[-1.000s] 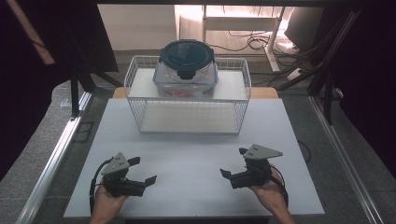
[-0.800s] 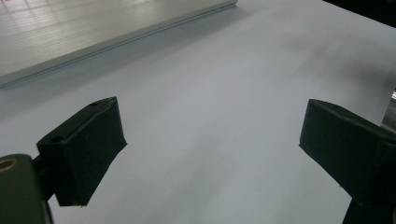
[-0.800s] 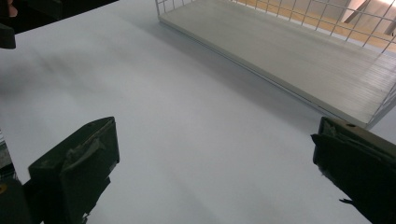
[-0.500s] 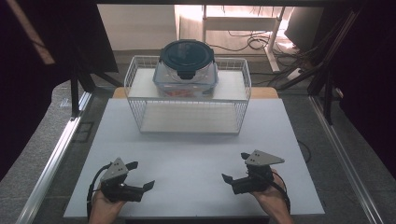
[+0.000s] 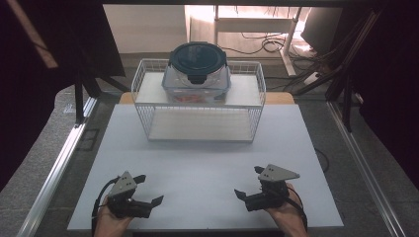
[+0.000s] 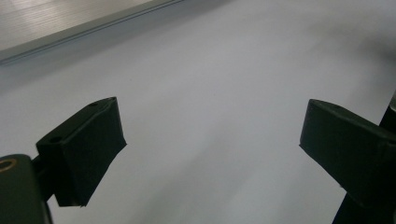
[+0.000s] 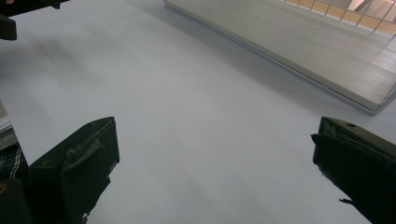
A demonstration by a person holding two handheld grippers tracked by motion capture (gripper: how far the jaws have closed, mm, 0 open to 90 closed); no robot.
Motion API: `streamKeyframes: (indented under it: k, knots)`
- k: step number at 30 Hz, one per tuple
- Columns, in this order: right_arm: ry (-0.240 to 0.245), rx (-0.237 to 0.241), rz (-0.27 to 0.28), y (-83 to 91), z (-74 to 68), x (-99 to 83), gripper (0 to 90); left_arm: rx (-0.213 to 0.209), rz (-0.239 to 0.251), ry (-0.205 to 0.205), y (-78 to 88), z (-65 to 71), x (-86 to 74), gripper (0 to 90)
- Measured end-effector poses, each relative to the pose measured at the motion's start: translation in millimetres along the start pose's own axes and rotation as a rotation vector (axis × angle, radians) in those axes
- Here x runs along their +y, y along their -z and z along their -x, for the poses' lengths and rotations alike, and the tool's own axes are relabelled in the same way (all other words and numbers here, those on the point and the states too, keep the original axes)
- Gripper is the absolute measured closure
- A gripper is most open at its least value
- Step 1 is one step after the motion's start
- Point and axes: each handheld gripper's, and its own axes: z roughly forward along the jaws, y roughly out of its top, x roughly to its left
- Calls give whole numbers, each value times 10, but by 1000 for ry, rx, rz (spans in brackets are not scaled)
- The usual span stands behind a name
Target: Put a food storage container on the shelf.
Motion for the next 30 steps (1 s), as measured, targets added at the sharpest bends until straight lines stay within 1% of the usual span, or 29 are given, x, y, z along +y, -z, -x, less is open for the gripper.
streamKeyframes:
  k: [12, 21, 30]
  knots:
    - [-2, -2, -19, 14, -19, -90, 0, 14, -19, 0, 21, 0, -77, 56]
    - [2, -16, -38, 39, -24, -165, 0, 31, -35, 12, 60, -42, -163, 54]
    - [-7, -30, -56, 87, -7, -252, 0, 56, -43, 25, 118, -96, -245, 49]
